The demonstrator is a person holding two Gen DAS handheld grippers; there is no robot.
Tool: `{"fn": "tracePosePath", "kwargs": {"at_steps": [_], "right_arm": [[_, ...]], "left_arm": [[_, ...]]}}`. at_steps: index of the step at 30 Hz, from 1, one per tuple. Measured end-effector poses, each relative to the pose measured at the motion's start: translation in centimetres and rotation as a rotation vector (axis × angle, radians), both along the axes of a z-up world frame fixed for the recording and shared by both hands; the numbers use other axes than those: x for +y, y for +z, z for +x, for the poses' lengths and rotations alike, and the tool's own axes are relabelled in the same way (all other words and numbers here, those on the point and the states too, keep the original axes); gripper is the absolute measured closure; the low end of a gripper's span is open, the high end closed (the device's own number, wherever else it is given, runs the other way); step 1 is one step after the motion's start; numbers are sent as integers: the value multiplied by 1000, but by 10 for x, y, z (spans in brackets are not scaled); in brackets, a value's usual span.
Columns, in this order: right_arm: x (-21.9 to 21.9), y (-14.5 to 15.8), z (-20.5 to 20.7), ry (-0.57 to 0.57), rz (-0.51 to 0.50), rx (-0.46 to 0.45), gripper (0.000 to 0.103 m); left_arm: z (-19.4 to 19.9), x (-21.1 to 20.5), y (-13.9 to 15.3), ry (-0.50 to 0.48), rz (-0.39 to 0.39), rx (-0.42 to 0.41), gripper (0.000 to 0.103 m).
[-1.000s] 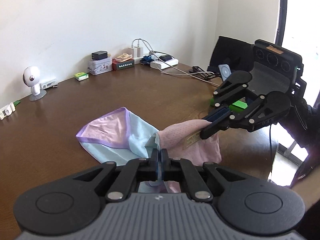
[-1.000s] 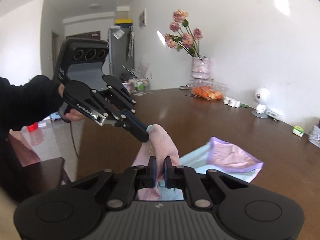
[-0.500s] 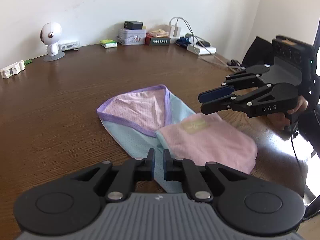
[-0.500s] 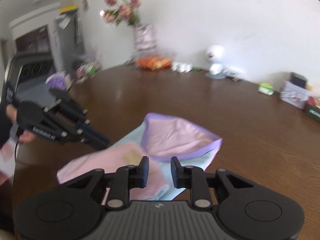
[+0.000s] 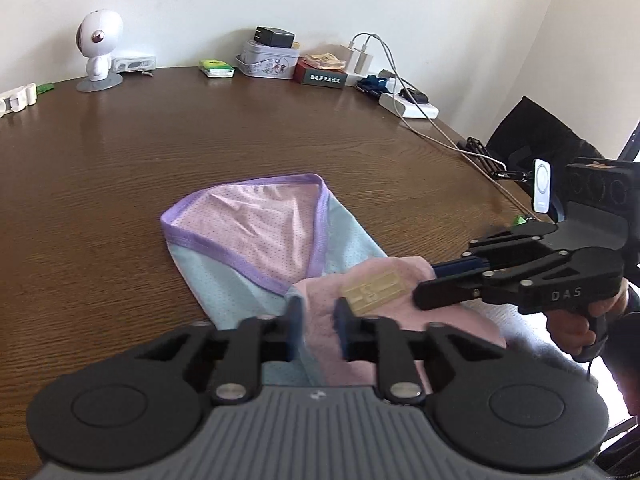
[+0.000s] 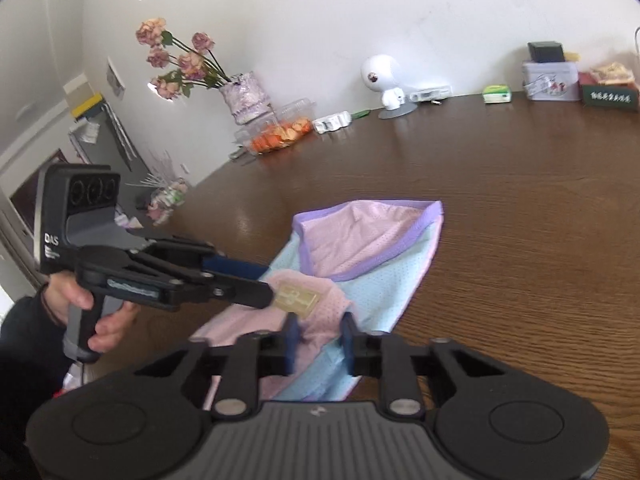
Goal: Fold clothes
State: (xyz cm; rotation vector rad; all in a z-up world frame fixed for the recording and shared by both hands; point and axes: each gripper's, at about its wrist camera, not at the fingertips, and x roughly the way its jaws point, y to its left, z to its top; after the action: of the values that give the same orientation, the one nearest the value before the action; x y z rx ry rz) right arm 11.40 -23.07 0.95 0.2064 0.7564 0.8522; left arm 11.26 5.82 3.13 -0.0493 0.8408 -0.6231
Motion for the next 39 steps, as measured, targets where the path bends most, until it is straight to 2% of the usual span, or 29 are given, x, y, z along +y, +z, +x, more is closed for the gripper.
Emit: {"fn": "tracePosePath", "kwargs": {"at_steps": [2,5,7,10,11,13,14,15,17,19,22,24,27,29,31,34,35,37,39], "right_arm": [[4,5,-1,9,1,-20,96],[11,22,-2,34,8,-78,97],[18,30,1,53,-10,-106,97],[32,13,14,54,-117,-69,95],[34,4,19,40,-155,-41,91],[29,2,18,3,-150,-44,84],[25,6,14,-17,-140,-62,84],[20,14,8,-30,-127,-92,83],[13,28,-7,-23,-95,-151,82],[9,38,-23,32,-70,-193,82],[17,31,-42,144,-130,-197,83],[23,14,-46,157,-194,-173,84],[18,17,-50,131,-160,-171,82],[11,24,-56,151,-128,-197,82],[8,26,-61,192,-127,-209,74],[19,13,-63,226,-267,-216,73],[20,16,-62,233,-267,-225,73],[13,35,-52,233,-191,-252,70],[12,53,-27,164,-200,-277,52]], "left_arm": [[-4,2,1,37,-9,-4,102],[-17,12,15,112,-48,-42,102],[-21,14,21,131,-44,-48,102],[-14,11,10,144,7,-5,101],[-12,10,5,144,27,10,101],[-14,14,2,188,45,2,91],[-17,18,5,198,36,-6,81],[-24,20,12,188,13,-28,74],[-37,23,26,160,-31,-69,73],[-55,13,34,74,-42,-96,69],[-69,-10,15,-9,53,-51,69],[-72,-17,0,-19,97,-25,69],[-74,-14,-1,-4,101,-32,67],[-75,-9,3,4,97,-37,59],[-73,-4,6,12,88,-37,58],[-59,7,14,67,88,-75,58],[-51,11,17,94,92,-84,58],[-22,20,21,196,125,-85,54],[1,21,19,242,143,-69,41]]}}
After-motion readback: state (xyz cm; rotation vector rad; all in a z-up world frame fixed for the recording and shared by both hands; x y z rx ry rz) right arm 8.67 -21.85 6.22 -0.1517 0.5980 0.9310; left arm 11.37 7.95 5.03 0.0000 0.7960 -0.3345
